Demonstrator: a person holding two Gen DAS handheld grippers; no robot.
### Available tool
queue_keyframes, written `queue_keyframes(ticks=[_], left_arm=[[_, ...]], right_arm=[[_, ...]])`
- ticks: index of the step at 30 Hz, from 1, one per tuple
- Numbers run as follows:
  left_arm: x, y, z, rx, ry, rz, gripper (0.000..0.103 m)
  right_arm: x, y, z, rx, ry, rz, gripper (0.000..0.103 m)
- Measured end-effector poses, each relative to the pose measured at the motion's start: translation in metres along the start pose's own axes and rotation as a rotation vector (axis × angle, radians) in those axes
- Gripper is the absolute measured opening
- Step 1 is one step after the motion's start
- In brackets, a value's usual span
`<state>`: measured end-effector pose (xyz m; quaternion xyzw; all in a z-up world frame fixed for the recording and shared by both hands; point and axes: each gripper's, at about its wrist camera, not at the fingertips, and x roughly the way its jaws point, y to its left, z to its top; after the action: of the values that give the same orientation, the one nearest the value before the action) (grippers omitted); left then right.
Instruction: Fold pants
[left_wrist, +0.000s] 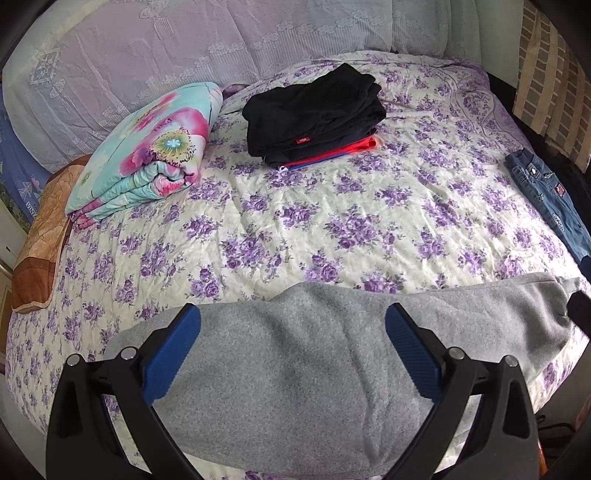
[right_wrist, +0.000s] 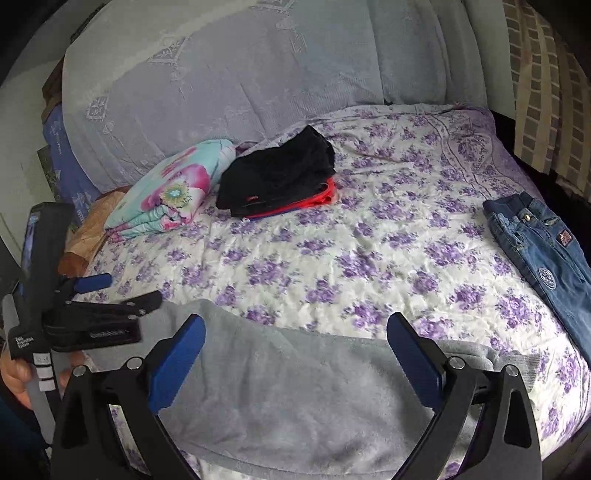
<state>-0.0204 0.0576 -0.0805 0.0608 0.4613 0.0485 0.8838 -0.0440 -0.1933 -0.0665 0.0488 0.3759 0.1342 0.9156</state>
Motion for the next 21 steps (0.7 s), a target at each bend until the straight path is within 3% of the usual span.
queue_keyframes(ticks=[4, 8, 12, 15, 21], left_arm=[[0.020, 0.015, -0.029, -0.001, 0.072, 0.003, 0.098], [0.037, 0.010, -0.067, 0.050, 0.153, -0.084, 0.098], [0.052, 0.013, -0.098, 0.058, 0.221, -0.106, 0.098], [0.069, 0.018, -0.104, 0.038, 0.285, -0.073, 0.098], [0.059, 0.011, -0.094, 0.076, 0.282, -0.051, 0.098]], right_arm=[[-0.001, -0.062, -0.031, 0.083, 0.065, -0.137, 0.099], [-0.013, -0.135, -0.090, 0.286, 0.154, -0.228, 0.099], [-0.029, -0.184, -0.142, 0.521, 0.128, -0.260, 0.099], [-0.022, -0.205, -0.156, 0.622, 0.078, -0.181, 0.099], [-0.004, -0.233, -0.170, 0.819, -0.076, 0.094, 0.099]])
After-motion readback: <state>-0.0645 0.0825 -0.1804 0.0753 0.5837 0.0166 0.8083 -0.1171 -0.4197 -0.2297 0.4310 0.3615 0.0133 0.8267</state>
